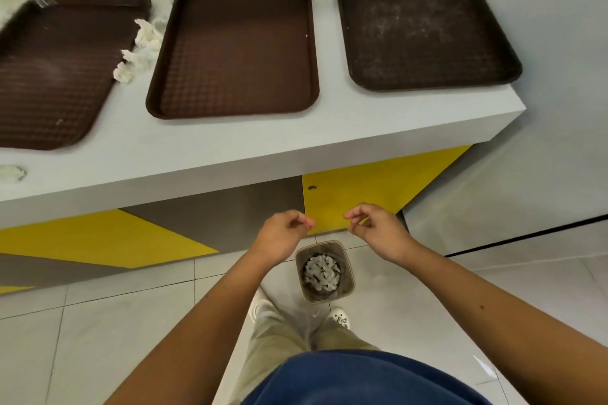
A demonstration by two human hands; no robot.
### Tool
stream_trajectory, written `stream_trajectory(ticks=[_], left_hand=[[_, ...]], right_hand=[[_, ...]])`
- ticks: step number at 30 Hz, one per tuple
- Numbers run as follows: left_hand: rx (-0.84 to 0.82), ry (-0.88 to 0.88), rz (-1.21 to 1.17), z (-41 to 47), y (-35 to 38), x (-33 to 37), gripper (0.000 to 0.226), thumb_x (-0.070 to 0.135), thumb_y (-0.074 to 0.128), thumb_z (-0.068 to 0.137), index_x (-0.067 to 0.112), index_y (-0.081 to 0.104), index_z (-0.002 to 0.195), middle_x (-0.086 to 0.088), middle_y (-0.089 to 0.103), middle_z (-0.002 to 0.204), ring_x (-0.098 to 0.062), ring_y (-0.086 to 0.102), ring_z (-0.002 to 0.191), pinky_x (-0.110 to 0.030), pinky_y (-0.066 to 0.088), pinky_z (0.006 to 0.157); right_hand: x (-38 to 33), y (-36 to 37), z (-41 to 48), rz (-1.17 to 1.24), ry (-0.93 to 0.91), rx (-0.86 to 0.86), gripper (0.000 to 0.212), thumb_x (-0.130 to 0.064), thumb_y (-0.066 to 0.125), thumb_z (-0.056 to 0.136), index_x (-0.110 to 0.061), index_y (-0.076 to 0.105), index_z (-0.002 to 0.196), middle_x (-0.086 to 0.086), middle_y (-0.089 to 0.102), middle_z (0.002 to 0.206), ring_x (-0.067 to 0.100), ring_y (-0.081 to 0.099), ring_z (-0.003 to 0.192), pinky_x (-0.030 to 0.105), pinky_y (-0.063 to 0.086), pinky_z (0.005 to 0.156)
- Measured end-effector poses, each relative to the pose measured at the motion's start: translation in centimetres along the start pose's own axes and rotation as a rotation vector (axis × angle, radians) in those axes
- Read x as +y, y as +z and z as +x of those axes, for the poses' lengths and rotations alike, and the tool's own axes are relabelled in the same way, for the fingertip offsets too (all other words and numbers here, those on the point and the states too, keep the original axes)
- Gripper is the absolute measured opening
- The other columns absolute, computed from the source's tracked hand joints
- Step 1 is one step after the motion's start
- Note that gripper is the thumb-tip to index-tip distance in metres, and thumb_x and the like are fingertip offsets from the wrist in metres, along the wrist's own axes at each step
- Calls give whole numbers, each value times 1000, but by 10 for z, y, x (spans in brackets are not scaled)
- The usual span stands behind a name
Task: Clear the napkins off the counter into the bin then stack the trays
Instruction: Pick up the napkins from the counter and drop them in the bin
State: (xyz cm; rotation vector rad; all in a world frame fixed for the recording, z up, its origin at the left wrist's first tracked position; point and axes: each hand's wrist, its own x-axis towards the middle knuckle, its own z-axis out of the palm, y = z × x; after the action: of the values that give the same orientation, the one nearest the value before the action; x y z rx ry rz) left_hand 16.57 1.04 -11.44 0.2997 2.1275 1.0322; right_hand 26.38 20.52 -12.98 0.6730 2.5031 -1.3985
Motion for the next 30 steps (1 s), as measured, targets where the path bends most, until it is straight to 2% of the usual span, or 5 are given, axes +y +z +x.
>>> stream_trajectory(ticks=[5,8,14,23,30], left_hand=[[15,96,23,-16,-33,19,17,14,57,94,22,71,98,10,68,86,2,60,80,-4,41,65],[93,141,-69,-22,-53,28,16,10,58,93,20,69,96,3,70,87,-11,66,84,-18,47,80],[249,219,-125,-28,-108,42,11,13,59,91,19,68,92,-1,70,86,-18,67,83,-33,51,81],[658,276,-36,-6,-231,40,8,22,61,92,27,68,93,14,66,99,-1,60,77,-5,41,63],[765,194,277,52,-334,24,29,25,62,92,26,61,122,7,53,127,-7,59,97,-21,47,81]], right_hand=[[-45,-4,1,1,-126,-23,18,-11,65,88,-24,66,100,0,64,98,17,59,80,29,49,76],[-79,-7,5,14,-203,-17,19,-11,66,87,-28,66,97,0,66,95,17,59,76,26,48,73],[-152,-13,32,103,-334,16,19,-10,64,88,-27,69,93,-4,67,86,7,55,68,18,45,66],[-249,9,93,159,-465,49,16,-14,65,89,-25,70,99,-8,64,86,5,56,76,12,45,67],[-310,41,153,132,-449,69,16,-14,63,90,-25,69,101,-7,63,90,14,58,80,11,48,68]])
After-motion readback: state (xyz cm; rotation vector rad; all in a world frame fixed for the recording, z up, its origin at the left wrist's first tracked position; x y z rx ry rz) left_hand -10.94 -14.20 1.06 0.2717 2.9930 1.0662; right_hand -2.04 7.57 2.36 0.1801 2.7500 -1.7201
